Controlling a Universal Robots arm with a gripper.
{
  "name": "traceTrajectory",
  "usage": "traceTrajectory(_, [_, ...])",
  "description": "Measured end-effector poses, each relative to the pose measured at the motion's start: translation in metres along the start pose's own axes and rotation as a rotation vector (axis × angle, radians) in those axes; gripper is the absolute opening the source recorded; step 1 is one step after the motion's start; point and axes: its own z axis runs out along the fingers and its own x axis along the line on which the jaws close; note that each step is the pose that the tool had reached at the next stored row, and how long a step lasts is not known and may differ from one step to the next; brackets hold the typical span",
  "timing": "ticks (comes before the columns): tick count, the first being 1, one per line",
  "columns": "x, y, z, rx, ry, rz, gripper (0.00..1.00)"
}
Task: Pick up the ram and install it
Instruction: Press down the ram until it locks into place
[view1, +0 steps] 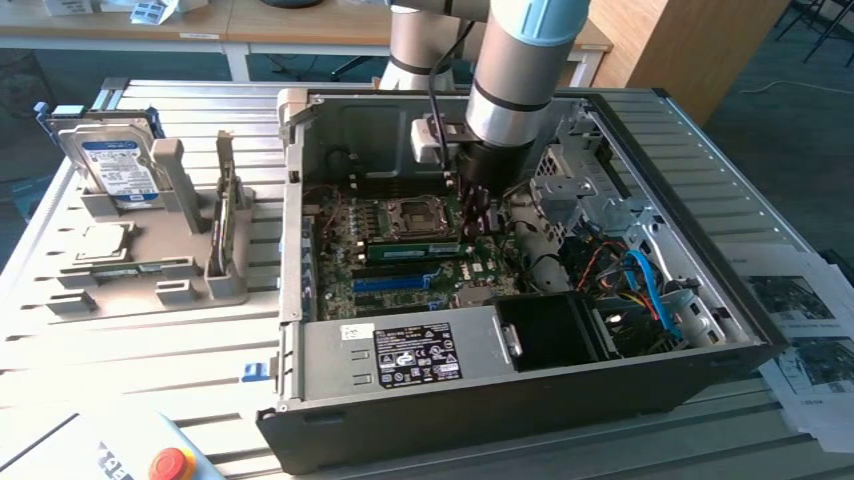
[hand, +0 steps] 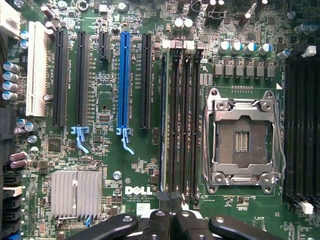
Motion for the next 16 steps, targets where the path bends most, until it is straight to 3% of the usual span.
traceTrajectory(9, [0.000,0.0010,-0.0012,-0.0014,0.0000,0.000,0.10])
traceTrajectory(16, [-0.002,0.0143,-0.0003,-0.0002,-0.0002,0.000,0.10])
